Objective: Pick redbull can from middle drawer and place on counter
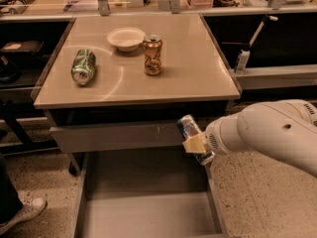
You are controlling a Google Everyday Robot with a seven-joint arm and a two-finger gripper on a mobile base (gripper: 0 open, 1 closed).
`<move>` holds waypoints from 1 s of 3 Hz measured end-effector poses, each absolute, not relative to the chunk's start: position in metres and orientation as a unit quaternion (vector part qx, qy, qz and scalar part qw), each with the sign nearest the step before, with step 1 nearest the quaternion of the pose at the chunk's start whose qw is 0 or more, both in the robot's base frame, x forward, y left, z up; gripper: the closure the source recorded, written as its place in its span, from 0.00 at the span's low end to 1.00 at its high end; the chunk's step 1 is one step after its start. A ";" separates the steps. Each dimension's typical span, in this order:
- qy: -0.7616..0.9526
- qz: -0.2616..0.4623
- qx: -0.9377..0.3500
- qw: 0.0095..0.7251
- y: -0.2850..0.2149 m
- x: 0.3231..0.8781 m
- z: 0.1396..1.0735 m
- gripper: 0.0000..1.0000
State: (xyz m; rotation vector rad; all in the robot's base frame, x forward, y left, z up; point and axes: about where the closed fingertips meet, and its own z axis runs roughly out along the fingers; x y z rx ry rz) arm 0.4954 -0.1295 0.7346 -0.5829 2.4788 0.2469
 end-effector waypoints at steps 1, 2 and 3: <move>0.928 0.092 -0.218 0.287 -0.129 0.495 0.735 1.00; 0.922 0.081 -0.192 0.327 -0.153 0.498 0.773 1.00; 0.911 0.064 -0.157 0.376 -0.183 0.507 0.829 1.00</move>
Offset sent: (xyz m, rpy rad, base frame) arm 0.0065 -0.0650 0.1007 0.0380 -0.2038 -0.1607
